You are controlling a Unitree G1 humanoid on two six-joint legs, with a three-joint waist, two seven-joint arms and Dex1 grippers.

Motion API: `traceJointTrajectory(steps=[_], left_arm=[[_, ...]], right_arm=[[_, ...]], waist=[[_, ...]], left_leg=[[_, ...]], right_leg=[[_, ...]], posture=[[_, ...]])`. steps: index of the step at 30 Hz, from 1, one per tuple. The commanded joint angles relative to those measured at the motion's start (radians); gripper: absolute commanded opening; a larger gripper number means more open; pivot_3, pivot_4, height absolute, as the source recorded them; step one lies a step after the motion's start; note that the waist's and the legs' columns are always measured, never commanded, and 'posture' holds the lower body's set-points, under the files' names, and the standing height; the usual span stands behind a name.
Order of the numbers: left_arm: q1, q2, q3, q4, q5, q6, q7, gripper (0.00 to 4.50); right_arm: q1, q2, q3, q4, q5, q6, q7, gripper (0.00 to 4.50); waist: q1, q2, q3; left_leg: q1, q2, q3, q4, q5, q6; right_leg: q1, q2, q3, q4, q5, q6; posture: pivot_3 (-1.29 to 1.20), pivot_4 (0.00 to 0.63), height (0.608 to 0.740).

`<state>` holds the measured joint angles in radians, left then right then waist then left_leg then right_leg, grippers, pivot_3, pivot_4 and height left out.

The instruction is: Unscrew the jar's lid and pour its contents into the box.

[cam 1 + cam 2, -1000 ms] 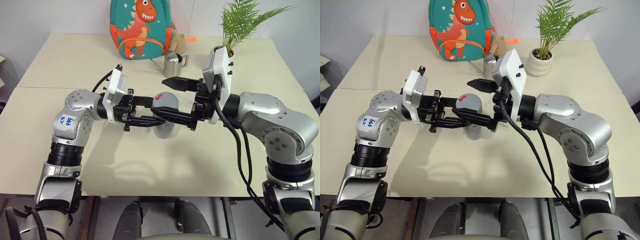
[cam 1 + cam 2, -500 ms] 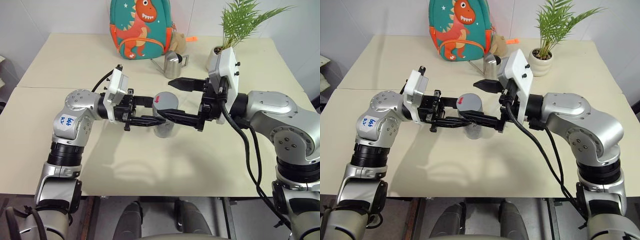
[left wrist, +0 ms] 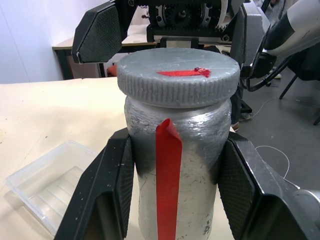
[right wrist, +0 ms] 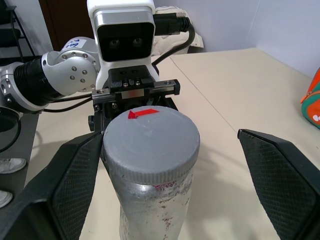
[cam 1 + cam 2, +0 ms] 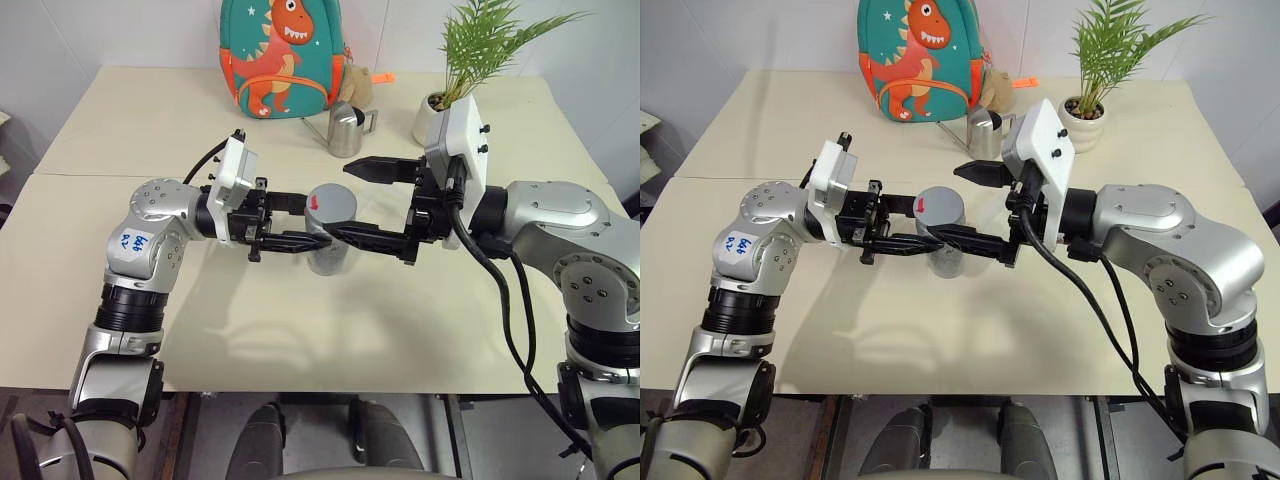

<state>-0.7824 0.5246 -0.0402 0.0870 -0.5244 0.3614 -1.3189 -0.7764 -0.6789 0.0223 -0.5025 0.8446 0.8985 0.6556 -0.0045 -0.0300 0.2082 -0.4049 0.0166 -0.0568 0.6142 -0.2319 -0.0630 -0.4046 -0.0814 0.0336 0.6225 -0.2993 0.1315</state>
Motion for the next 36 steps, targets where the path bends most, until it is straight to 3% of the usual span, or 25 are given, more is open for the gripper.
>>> traceJointTrajectory(steps=[1,36], left_arm=[[-0.017,0.002,0.007,-0.031,-0.013,-0.016,-0.016,1.97],[-0.029,-0.003,0.008,-0.017,-0.005,-0.021,-0.023,1.97]], right_arm=[[0.000,-0.028,-0.068,-0.004,-0.008,-0.006,-0.012,4.49],[0.043,-0.100,-0.107,-0.032,0.012,0.005,0.015,4.49]], waist=[[0.000,0.000,0.000],[0.000,0.000,0.000]], left_leg=[[0.000,0.000,0.000,0.000,0.000,0.000],[0.000,0.000,0.000,0.000,0.000,0.000]], right_leg=[[0.000,0.000,0.000,0.000,0.000,0.000],[0.000,0.000,0.000,0.000,0.000,0.000]], posture=[[0.00,0.150,0.740],[0.00,0.150,0.740]])
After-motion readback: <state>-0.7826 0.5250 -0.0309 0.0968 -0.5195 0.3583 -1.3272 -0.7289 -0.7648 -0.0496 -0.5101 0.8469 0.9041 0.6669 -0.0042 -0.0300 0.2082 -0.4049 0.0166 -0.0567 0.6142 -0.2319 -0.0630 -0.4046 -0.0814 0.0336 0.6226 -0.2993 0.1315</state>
